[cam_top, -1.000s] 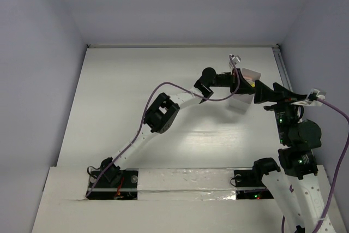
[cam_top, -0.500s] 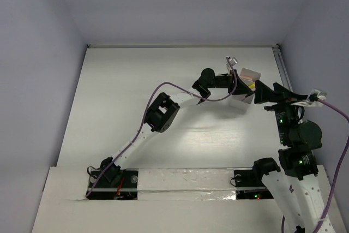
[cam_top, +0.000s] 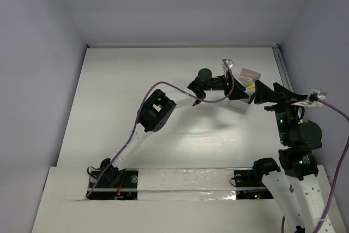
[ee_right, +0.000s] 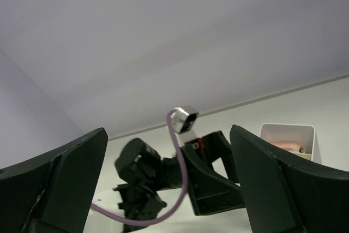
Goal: Sort the stationery into containers
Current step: Place the scissors in the storage box, then reset both arms
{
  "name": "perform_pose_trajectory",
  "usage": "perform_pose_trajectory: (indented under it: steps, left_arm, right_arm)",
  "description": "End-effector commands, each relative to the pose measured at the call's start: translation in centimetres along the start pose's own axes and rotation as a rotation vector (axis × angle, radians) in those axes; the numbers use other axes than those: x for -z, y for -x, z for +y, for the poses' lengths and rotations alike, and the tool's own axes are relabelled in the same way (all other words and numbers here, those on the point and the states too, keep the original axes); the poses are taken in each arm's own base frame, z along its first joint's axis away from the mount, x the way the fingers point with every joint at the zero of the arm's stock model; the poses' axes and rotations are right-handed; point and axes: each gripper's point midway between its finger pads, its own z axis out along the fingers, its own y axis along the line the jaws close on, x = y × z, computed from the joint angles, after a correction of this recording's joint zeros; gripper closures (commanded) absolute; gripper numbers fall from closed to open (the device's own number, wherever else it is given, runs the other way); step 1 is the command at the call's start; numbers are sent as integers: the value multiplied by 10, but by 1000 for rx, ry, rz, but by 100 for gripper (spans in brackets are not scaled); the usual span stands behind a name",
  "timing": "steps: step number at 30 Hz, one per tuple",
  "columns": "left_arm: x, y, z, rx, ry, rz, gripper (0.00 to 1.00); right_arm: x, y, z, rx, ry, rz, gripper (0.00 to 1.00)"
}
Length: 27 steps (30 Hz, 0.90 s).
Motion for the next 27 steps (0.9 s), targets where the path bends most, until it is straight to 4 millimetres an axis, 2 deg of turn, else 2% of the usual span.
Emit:
perform_pose_trajectory:
  steps: [1, 6, 7, 8, 9, 10, 12, 13, 15, 16, 17, 19, 20, 21, 23, 27]
  left_arm:
    - [3, 89, -79, -236, -62, -119, 1]
    - [23, 110, -109, -345, 11, -163, 1]
    - [33, 111, -120, -343, 33, -167, 1]
    - [41, 114, -122, -353, 48, -170, 1]
    - [47, 112, -127, -358, 62, -169, 1]
    - [61, 107, -139, -367, 87, -163, 1]
    - [79, 106, -144, -377, 164, -184, 1]
    - [97, 98, -151, -361, 223, -170, 1]
    - [122, 105, -142, -378, 396, -216, 1]
    - [143, 100, -148, -361, 475, -209, 1]
    - [160, 107, -140, -365, 591, -246, 1]
    - [192, 104, -148, -343, 721, -232, 1]
    - [209, 110, -145, -338, 816, -259, 1]
    - [220, 110, -148, -328, 863, -259, 1]
    - [247, 114, -159, -311, 964, -286, 1]
    - [281, 122, -192, -282, 1018, -384, 1]
  right_arm:
    - [2, 22, 12, 14, 35, -43, 0]
    - [3, 26, 14, 13, 41, -52, 0]
    - [5, 28, 15, 14, 44, -61, 0]
    - [6, 24, 12, 16, 31, -42, 0]
    - [7, 26, 11, 19, 26, -47, 0]
    - [8, 28, 11, 19, 24, -55, 0]
    - [11, 33, 11, 19, 21, -70, 0]
    - [11, 34, 12, 17, 20, -72, 0]
    - [12, 35, 12, 11, 20, -76, 0]
    - [12, 35, 13, 11, 24, -74, 0]
    - [11, 34, 13, 10, 23, -71, 0]
    - [10, 32, 14, 7, 31, -59, 1]
    - [9, 32, 14, 5, 29, -59, 3]
    - [9, 31, 15, 2, 34, -55, 0]
    - [7, 30, 16, 1, 38, -52, 0]
    - [7, 27, 18, -13, 50, -37, 0]
